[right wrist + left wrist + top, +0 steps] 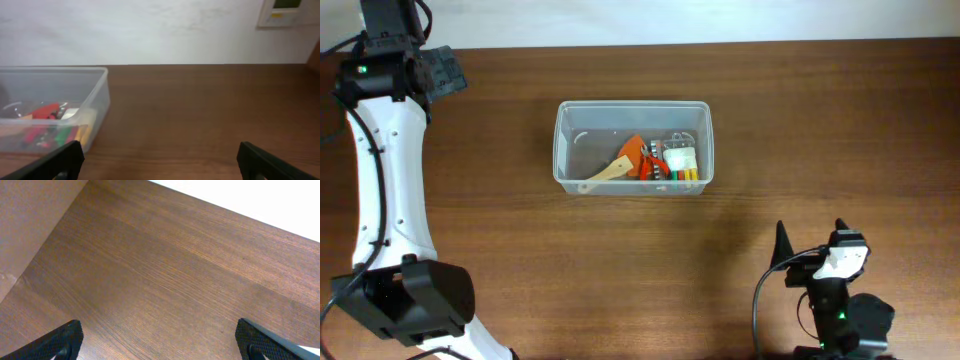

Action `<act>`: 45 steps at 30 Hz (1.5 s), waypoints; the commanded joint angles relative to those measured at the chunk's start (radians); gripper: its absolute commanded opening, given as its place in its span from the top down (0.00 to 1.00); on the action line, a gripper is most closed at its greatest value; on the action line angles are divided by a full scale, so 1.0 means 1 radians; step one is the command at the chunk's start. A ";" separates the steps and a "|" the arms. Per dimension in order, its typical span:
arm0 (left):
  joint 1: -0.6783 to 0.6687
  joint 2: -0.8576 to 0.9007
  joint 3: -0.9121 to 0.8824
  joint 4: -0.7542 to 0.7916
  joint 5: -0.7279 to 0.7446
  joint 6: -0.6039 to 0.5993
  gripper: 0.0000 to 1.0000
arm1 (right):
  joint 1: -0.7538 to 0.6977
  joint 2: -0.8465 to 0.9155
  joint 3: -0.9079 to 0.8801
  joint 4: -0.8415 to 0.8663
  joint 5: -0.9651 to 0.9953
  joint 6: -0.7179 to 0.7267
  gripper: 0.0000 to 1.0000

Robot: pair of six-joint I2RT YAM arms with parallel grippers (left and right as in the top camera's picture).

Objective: Pack container

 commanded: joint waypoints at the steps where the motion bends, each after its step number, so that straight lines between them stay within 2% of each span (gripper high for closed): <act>1: 0.002 -0.009 0.007 0.002 -0.006 -0.010 0.01 | 0.019 -0.034 -0.032 0.013 0.013 -0.010 0.02; 12: 0.002 -0.009 0.007 0.002 -0.006 -0.010 0.01 | 0.019 -0.036 -0.080 0.020 0.007 -0.011 0.01; 20: 0.002 -0.009 0.007 0.002 -0.006 -0.010 0.01 | 0.080 -0.036 -0.099 0.082 -0.010 -0.156 0.01; 45: 0.002 -0.009 0.007 0.002 -0.006 -0.010 0.01 | 0.083 -0.034 -0.099 0.082 -0.018 -0.156 0.01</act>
